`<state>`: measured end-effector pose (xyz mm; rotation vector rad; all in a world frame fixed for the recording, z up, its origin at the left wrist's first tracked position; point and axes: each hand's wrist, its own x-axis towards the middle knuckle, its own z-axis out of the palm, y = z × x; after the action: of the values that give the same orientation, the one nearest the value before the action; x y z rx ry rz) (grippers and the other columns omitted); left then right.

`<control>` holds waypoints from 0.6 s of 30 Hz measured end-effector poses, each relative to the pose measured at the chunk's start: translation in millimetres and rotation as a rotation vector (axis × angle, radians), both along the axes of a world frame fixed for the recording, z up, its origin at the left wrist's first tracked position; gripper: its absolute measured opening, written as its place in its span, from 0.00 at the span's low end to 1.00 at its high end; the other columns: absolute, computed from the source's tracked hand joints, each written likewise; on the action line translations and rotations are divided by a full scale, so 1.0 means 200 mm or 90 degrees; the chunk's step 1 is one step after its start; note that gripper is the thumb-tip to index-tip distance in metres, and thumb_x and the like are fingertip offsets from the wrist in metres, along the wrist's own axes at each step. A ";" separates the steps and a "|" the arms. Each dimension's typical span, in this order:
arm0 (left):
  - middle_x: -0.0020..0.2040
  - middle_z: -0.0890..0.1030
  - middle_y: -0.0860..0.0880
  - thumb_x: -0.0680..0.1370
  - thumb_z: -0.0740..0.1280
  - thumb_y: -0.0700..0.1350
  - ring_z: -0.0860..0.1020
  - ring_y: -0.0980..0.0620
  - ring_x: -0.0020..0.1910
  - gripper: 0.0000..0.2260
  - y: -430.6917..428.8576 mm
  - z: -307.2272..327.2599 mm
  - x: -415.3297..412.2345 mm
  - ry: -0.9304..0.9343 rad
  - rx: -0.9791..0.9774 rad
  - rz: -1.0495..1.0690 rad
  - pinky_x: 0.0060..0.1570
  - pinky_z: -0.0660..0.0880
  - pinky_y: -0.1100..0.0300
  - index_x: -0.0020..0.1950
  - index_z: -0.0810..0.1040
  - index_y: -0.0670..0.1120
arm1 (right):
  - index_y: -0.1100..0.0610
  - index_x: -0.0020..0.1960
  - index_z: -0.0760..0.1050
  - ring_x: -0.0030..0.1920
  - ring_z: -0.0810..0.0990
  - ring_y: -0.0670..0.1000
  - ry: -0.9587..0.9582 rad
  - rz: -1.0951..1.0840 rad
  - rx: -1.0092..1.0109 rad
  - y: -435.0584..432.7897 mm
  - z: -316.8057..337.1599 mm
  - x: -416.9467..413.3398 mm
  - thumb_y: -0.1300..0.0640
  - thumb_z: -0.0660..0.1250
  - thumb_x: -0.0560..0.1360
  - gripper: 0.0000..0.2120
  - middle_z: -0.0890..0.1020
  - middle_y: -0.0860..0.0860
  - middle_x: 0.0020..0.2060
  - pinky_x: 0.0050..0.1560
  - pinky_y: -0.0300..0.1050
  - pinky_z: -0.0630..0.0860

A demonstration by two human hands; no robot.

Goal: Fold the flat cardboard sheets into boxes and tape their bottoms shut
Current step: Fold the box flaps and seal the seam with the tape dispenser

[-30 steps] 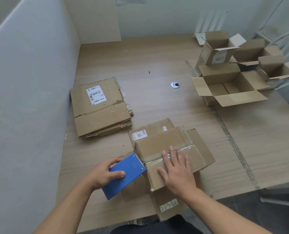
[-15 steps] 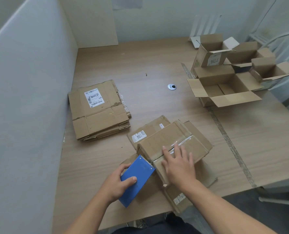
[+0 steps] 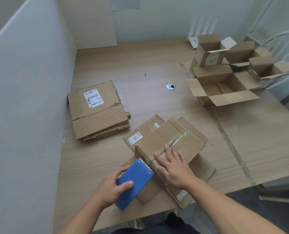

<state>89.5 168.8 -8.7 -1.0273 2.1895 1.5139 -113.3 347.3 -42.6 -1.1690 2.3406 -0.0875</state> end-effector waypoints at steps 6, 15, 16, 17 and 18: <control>0.51 0.83 0.63 0.63 0.67 0.66 0.82 0.61 0.47 0.25 -0.04 -0.03 0.12 -0.052 0.000 -0.023 0.54 0.76 0.57 0.61 0.74 0.69 | 0.30 0.75 0.43 0.77 0.30 0.49 0.008 -0.005 -0.002 0.00 0.01 0.00 0.35 0.44 0.81 0.24 0.32 0.45 0.76 0.74 0.49 0.32; 0.54 0.81 0.54 0.74 0.70 0.57 0.79 0.55 0.49 0.16 0.02 -0.09 -0.17 -0.109 -0.090 -0.010 0.42 0.73 0.60 0.61 0.78 0.56 | 0.31 0.76 0.43 0.77 0.30 0.49 0.048 -0.012 -0.025 -0.01 0.00 0.07 0.39 0.44 0.83 0.23 0.33 0.46 0.78 0.74 0.51 0.33; 0.54 0.81 0.53 0.74 0.69 0.57 0.80 0.54 0.49 0.15 0.02 -0.09 -0.20 -0.127 -0.111 -0.024 0.44 0.74 0.59 0.59 0.78 0.56 | 0.31 0.76 0.43 0.77 0.31 0.49 0.049 -0.015 -0.023 -0.01 0.00 0.07 0.39 0.45 0.83 0.23 0.34 0.46 0.78 0.74 0.51 0.34; 0.53 0.82 0.53 0.73 0.69 0.57 0.80 0.52 0.49 0.14 0.01 -0.08 -0.24 -0.141 -0.131 -0.037 0.46 0.76 0.58 0.57 0.78 0.55 | 0.31 0.77 0.44 0.77 0.31 0.50 0.049 -0.018 -0.019 -0.01 0.01 0.07 0.39 0.45 0.83 0.23 0.34 0.46 0.78 0.74 0.51 0.34; 0.51 0.82 0.52 0.73 0.69 0.57 0.80 0.52 0.48 0.13 0.01 -0.07 -0.27 -0.150 -0.148 -0.046 0.48 0.77 0.56 0.54 0.79 0.55 | 0.31 0.77 0.45 0.78 0.32 0.50 0.046 -0.020 -0.016 -0.02 0.01 0.07 0.39 0.46 0.83 0.23 0.35 0.47 0.78 0.75 0.51 0.34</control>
<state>36.4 170.7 -22.8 -1.1187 2.2411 1.0637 -99.8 343.3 -41.1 -1.1665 2.4270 -0.0877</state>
